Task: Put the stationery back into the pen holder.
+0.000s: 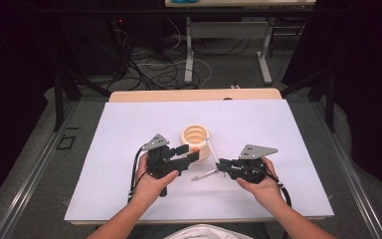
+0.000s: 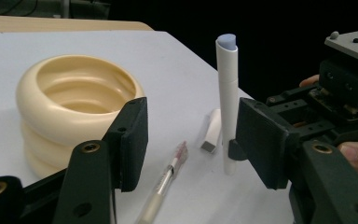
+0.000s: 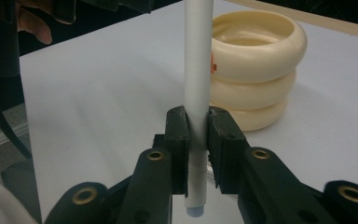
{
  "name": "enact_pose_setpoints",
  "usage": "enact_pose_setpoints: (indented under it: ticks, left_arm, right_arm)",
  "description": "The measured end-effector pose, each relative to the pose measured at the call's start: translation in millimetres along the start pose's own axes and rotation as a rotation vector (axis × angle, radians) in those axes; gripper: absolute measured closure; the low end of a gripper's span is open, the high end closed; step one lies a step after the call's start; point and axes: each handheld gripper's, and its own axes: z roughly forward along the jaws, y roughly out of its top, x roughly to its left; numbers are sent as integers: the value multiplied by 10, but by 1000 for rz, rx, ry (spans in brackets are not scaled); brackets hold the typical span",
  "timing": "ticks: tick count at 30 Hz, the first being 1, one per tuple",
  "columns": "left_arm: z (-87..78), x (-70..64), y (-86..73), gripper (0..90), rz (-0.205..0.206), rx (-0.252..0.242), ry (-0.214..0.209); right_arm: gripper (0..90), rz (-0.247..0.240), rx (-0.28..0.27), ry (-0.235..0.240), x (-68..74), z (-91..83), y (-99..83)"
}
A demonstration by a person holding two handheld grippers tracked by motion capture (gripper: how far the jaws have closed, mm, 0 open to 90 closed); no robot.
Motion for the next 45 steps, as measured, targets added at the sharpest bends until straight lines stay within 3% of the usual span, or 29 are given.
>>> enact_pose_setpoints:
  ticks: [7, 13, 21, 27, 35, 37, 45]
  left_arm:
    - [150, -97, 71, 484, -50, -2, -52]
    - [290, -111, 65, 500, -97, 10, -61]
    - [427, -146, 36, 559, -126, 45, -72]
    - [461, -172, 24, 655, -141, 65, -69]
    - [463, -170, 15, 763, -193, 94, -70]
    - [461, -165, 11, 770, -195, 95, -72]
    - [469, -172, 17, 777, -208, 93, -60]
  right_arm:
    - [789, 30, -8, 10, 34, 15, -11]
    - [789, 49, -29, 31, 33, 16, -20]
    - [789, 67, -28, 57, 28, 6, -15]
    - [788, 76, -43, 65, 36, 12, -20]
    - [788, 82, -47, 82, 34, 26, -27]
    - [788, 85, -29, 87, 35, 17, -26]
    - [785, 99, -40, 91, 29, 19, -32]
